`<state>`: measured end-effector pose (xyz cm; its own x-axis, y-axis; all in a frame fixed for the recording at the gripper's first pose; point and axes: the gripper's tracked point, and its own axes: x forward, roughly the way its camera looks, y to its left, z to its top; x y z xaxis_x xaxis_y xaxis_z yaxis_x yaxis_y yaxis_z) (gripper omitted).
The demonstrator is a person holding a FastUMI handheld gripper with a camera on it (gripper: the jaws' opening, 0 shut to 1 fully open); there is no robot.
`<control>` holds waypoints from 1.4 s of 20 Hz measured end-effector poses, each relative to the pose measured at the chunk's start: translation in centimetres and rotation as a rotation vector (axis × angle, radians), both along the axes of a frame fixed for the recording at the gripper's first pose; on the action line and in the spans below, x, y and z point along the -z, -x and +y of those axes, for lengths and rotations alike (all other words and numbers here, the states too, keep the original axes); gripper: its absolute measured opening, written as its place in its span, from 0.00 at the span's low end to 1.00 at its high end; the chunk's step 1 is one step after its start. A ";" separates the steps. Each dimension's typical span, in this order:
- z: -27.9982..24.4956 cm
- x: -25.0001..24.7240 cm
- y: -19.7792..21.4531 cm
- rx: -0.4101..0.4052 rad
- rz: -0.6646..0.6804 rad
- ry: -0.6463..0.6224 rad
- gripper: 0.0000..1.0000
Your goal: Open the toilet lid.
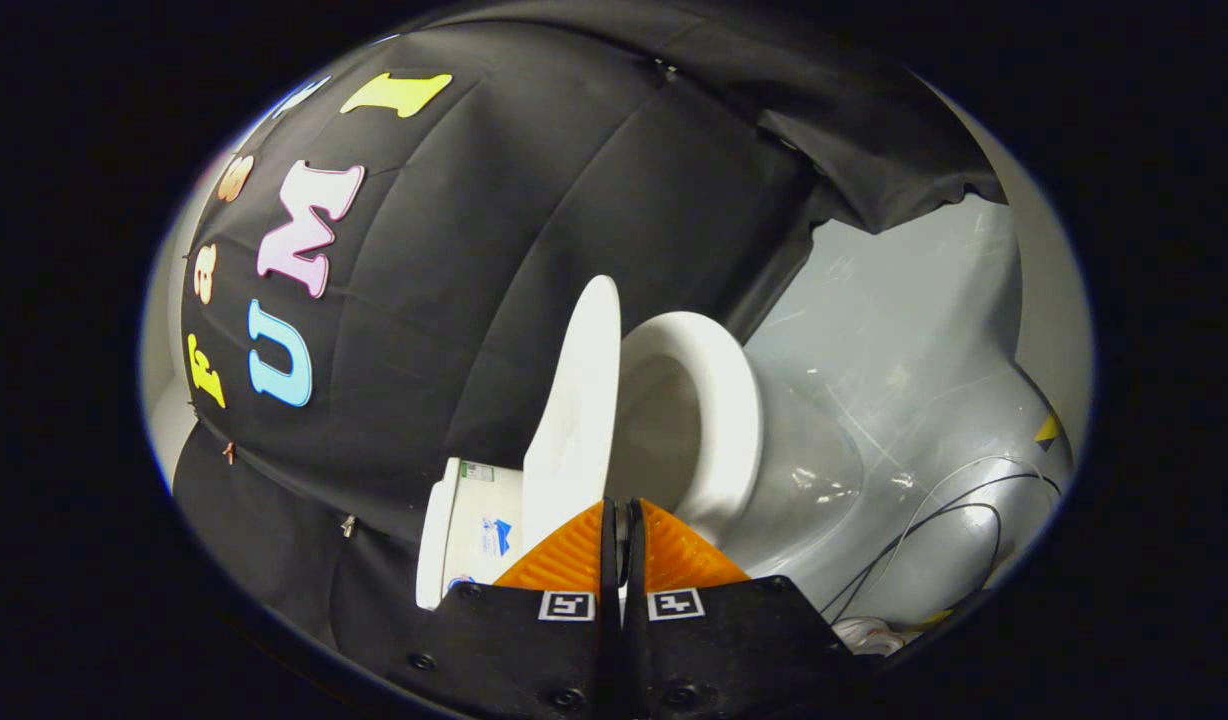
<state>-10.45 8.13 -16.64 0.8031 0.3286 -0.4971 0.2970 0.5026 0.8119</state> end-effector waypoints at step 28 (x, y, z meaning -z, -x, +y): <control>17.0 -20.6 -3.1 -0.057 -0.149 0.615 0.05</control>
